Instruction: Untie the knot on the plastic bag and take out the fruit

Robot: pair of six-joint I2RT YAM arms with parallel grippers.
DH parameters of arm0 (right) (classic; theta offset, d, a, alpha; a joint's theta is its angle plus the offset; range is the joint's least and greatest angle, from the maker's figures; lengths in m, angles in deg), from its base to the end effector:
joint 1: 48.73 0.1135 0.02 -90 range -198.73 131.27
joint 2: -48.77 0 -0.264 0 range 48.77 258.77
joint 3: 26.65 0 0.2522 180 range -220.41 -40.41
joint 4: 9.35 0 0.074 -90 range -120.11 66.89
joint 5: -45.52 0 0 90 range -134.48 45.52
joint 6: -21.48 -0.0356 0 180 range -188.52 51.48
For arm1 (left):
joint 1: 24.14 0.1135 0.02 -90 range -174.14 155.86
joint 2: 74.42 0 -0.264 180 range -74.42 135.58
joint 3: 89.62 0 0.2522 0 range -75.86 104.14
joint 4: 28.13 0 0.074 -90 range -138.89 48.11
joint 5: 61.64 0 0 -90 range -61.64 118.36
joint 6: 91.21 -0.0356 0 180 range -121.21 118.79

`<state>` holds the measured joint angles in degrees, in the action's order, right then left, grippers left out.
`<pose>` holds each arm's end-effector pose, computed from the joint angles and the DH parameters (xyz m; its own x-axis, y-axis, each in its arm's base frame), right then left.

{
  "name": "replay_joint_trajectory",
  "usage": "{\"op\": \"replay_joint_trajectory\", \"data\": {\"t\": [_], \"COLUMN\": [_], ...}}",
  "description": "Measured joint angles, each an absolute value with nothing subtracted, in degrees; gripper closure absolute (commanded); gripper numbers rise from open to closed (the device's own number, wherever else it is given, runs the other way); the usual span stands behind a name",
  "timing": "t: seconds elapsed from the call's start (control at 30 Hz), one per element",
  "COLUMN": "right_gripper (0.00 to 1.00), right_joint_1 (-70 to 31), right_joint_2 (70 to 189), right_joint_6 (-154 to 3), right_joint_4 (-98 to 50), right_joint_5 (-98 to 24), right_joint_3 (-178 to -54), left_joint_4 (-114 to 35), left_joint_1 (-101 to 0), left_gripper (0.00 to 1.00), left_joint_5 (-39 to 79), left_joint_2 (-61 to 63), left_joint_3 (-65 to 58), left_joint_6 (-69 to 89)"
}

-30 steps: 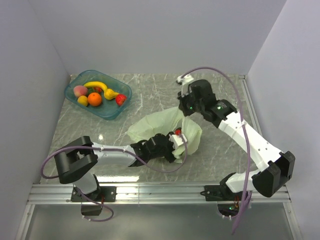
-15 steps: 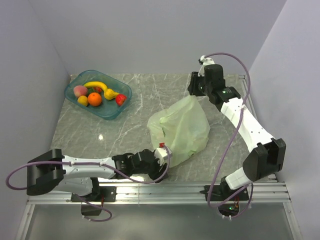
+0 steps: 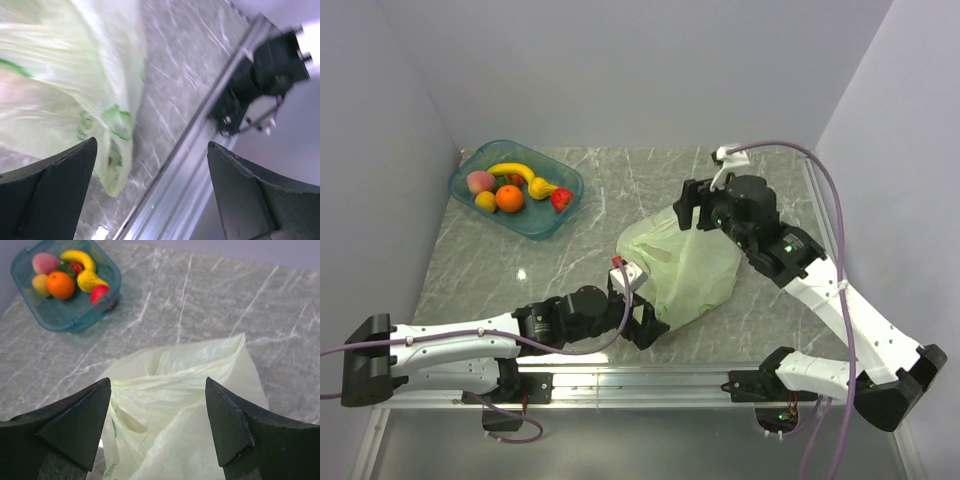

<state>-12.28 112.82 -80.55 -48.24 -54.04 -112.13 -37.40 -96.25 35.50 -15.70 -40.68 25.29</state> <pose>0.1992 0.1398 0.4103 -0.3316 0.0106 -0.9434 -0.3981 0.9050 0.1501 0.0763 -0.2221 0.2606 -0.4950 0.0921 -0.8640 0.7680 0.5114 -0.3855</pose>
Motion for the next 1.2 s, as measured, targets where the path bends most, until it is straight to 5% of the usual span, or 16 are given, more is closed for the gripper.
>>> {"op": "replay_joint_trajectory", "data": {"t": [0.3,0.37,0.4,0.43,0.97,1.2], "right_gripper": [0.35,0.62,0.90,0.99,1.00,1.00], "right_joint_1": [-11.06,-11.06,-11.06,-11.06,-20.02,-20.37], "right_joint_2": [112.31,112.16,111.83,111.24,90.24,87.16], "right_joint_6": [-88.33,-89.40,-89.99,-90.41,-99.20,-99.15], "right_joint_4": [-47.17,-47.12,-46.77,-46.49,-32.11,-29.90], "right_joint_5": [-57.49,-57.32,-57.40,-57.71,-52.79,-51.26], "right_joint_3": [-91.26,-87.83,-86.71,-85.67,-66.28,-66.26], "left_joint_4": [-41.07,-41.51,-41.92,-42.07,-41.77,-41.75], "left_joint_1": [-95.38,-93.96,-92.91,-91.99,-88.41,-85.70], "left_gripper": [0.04,0.04,0.04,0.04,0.03,0.12], "left_joint_5": [52.63,54.21,54.40,54.73,52.52,52.15], "left_joint_2": [-13.69,-12.07,-11.31,-10.52,0.61,10.29], "left_joint_3": [-40.31,-39.63,-39.17,-38.69,-29.97,-26.61], "left_joint_6": [31.91,32.83,33.14,33.42,30.91,31.10]}}
